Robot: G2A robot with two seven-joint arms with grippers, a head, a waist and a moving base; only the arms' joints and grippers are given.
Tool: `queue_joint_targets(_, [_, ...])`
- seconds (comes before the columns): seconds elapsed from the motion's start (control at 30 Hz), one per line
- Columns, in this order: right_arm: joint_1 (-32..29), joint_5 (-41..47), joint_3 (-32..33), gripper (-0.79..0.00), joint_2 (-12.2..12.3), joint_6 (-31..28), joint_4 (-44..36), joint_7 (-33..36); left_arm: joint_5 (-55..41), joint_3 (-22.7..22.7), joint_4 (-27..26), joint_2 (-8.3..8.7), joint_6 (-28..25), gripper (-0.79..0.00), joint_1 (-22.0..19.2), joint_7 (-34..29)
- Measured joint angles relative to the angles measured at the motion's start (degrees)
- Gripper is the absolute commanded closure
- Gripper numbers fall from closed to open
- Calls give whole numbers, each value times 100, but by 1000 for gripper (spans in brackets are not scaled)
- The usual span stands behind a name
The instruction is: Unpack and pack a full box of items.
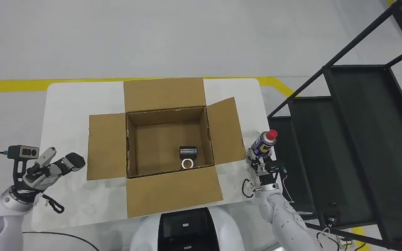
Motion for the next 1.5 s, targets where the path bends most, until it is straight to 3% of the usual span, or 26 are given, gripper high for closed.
queue_joint_targets(0.63, [841,-52,-93,0,-45,126,1073,-207,0,0,0,0,0,-785,0,0])
queue_joint_targets(0.67, [859,-70,-103,-209,-46,145,1102,-229,0,0,0,0,0,-785,0,0])
queue_joint_targets(0.7, [873,-85,-111,-622,-48,162,1131,-245,0,0,0,0,0,-785,0,0])
queue_joint_targets(0.73, [890,-110,-122,-785,-49,196,1169,-260,0,0,0,0,0,-785,0,0])
queue_joint_targets(1.2, [657,22,-31,-785,2,25,994,-510,0,0,0,0,0,-785,0,0])
queue_joint_targets(1.37, [206,61,135,-785,96,-180,175,-292,0,0,0,0,0,-785,0,0])
queue_joint_targets(1.5, [-425,-4,373,-785,209,-244,-1033,150,0,0,0,0,0,-785,0,0])
